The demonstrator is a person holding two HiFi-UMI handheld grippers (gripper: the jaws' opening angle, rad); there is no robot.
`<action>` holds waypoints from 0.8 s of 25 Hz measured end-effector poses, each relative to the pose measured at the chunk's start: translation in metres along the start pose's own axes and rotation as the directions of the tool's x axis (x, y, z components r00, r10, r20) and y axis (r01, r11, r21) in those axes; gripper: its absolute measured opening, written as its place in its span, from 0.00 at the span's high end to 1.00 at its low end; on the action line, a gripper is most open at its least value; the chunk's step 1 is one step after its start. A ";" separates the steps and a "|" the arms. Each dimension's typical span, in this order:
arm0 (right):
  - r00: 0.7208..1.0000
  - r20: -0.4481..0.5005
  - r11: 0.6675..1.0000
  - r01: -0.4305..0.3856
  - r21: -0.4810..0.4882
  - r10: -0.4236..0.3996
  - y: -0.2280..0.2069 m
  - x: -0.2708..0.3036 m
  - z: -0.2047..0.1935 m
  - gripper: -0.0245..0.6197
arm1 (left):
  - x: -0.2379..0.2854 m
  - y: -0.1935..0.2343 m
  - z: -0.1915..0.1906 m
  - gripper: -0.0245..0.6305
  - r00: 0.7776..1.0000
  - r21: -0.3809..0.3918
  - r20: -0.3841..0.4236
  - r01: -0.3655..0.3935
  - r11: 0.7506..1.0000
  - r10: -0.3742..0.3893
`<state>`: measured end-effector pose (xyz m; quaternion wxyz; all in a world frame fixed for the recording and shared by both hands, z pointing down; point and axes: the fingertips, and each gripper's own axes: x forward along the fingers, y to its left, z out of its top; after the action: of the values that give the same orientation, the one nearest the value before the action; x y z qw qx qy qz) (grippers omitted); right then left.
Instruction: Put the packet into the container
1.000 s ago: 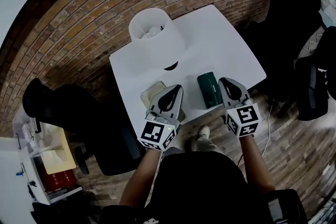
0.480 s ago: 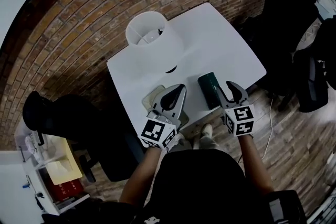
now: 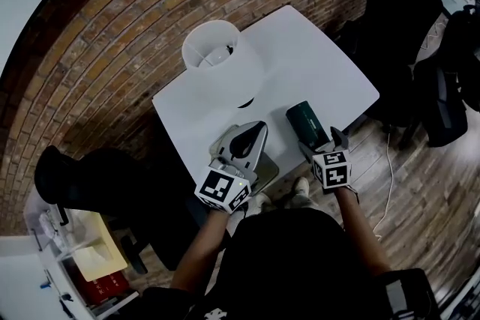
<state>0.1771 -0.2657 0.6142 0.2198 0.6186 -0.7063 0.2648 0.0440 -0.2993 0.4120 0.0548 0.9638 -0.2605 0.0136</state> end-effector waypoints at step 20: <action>0.980 -0.185 0.995 0.066 -0.072 -0.078 -0.005 0.040 -0.061 0.24 | -0.032 0.007 -0.003 0.96 0.998 0.002 -0.017 -0.066 0.998 0.066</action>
<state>0.1759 -0.2571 0.6871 0.3152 0.6085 -0.6677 0.2906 0.0129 -0.2886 0.4136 0.0557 0.9546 -0.2918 0.0238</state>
